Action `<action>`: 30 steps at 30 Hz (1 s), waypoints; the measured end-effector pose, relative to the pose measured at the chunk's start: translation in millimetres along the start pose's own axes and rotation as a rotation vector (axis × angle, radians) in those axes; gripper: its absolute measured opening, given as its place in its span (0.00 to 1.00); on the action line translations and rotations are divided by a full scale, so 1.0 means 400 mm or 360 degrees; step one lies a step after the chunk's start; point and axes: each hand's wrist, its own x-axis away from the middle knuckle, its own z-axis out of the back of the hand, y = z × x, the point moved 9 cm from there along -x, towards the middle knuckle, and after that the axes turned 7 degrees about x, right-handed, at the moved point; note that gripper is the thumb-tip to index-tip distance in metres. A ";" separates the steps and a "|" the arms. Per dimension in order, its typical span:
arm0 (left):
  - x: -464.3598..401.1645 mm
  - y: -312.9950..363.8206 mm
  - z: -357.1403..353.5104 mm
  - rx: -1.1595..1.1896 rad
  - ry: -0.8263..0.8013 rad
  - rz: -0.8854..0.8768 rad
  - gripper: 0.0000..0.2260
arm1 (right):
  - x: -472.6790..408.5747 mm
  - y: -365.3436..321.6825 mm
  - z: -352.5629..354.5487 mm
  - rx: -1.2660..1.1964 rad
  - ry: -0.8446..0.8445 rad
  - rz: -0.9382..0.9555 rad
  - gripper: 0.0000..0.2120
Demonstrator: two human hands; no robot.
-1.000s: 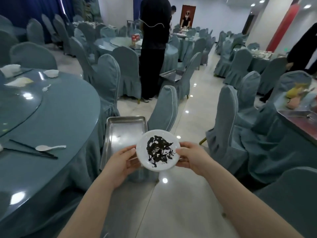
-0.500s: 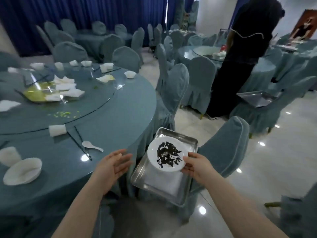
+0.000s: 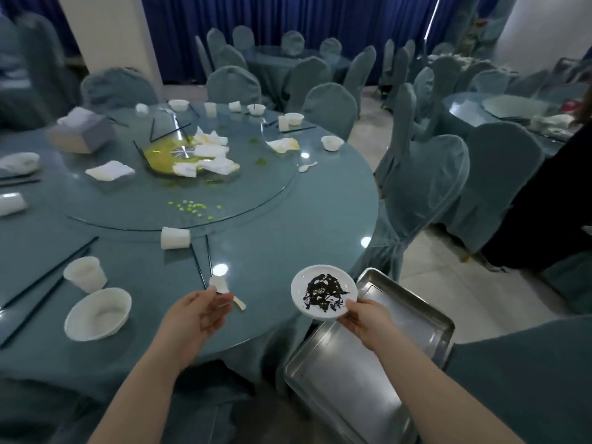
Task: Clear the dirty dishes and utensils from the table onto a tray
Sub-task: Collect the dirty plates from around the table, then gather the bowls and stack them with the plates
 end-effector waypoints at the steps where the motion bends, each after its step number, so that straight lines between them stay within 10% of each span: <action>1: -0.020 0.009 0.008 0.0036 0.0032 0.0008 0.07 | -0.024 -0.007 -0.018 0.0008 0.0010 -0.0011 0.16; 30: -0.145 -0.078 0.494 0.0525 0.1173 0.0138 0.19 | -0.277 -0.006 -0.344 0.0266 -0.0166 -0.0479 0.05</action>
